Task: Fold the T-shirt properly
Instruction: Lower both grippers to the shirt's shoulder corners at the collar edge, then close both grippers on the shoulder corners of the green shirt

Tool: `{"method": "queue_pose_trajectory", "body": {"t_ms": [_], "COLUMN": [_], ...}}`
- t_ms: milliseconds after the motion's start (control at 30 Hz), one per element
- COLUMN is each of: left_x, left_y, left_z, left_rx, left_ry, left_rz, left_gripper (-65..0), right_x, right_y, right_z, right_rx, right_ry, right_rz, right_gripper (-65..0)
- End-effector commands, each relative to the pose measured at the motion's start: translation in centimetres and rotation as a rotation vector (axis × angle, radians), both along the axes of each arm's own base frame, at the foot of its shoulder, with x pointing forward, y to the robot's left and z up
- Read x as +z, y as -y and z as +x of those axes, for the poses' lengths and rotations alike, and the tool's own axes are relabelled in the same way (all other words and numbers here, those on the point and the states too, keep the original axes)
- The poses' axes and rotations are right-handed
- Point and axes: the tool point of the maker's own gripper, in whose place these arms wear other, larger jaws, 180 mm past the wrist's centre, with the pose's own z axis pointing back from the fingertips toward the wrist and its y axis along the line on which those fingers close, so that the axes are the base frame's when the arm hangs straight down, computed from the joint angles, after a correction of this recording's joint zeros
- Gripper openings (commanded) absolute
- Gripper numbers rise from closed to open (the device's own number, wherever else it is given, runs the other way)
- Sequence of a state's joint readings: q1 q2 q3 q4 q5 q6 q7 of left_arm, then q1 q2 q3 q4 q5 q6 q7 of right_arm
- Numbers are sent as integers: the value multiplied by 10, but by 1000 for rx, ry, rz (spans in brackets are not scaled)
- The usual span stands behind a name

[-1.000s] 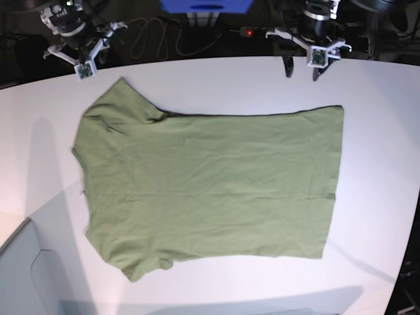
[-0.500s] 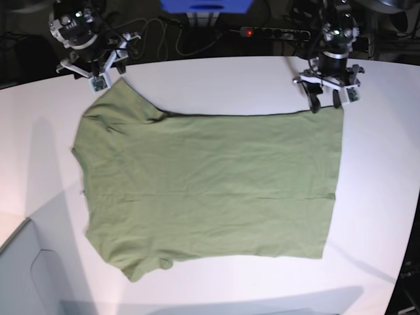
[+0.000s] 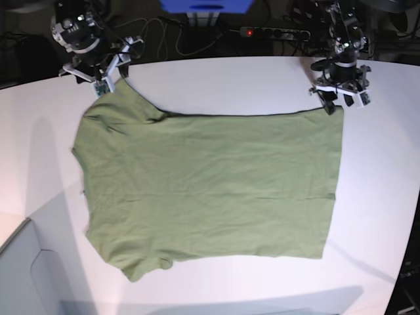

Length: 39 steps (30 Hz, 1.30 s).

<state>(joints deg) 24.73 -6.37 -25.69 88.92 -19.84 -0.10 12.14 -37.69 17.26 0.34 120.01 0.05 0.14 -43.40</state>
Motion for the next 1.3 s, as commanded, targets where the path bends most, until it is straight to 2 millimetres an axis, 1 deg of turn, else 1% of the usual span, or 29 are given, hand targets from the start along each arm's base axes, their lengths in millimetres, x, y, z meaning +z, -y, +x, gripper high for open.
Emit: {"method": "queue_pose_trajectory", "body": {"t_ms": [0,100,200,233,267,300,367,467,500,733,833,1000,1100,1167,1267], "left_x": [5,-3,-7,-8,-9,-9,-10,-10,-10,-11,-10,-5,6,13,24], "left_y": [-4,-6,-5,-5,-4,-3,-2,-2,-2,-2,-2,-1,1,3,6], "left_z": [7,5,3,2,1,1,1,1,1,-2,-4,-6,-3,-4,-2], "left_rx": [3,13,13,14,16,17,20,21,21,21,19,14,2,1,-6], "left_ry": [24,6,-6,-8,-10,-10,-9,-9,-9,-14,-15,-6,17,30,53], "left_rz": [8,-2,-8,-10,-13,-15,-23,-26,-26,-26,-23,-15,-2,2,8], "left_gripper": [-292,-293,-298,-301,-320,-351,-445,-631,-650,-650,-650,-650,-650,-650,-650], "right_x": [6,6,6,6,6,7,7,10,10,11,14,19,20,20,20], "right_y": [0,0,0,0,0,-1,0,0,0,2,1,0,0,0,0], "right_z": [4,4,4,4,4,4,5,12,12,15,25,34,37,37,37], "right_rx": [15,15,15,15,15,15,17,17,17,13,14,14,14,14,14], "right_ry": [28,28,28,29,29,31,34,52,54,60,84,111,119,119,120], "right_rz": [-1,-1,-1,0,0,0,-1,-3,-3,-8,-6,-4,-3,-3,-3], "right_gripper": [-344,-344,-344,-344,-346,-347,-348,-348,-348,-348,-344,-343,-343,-340,-294]}}
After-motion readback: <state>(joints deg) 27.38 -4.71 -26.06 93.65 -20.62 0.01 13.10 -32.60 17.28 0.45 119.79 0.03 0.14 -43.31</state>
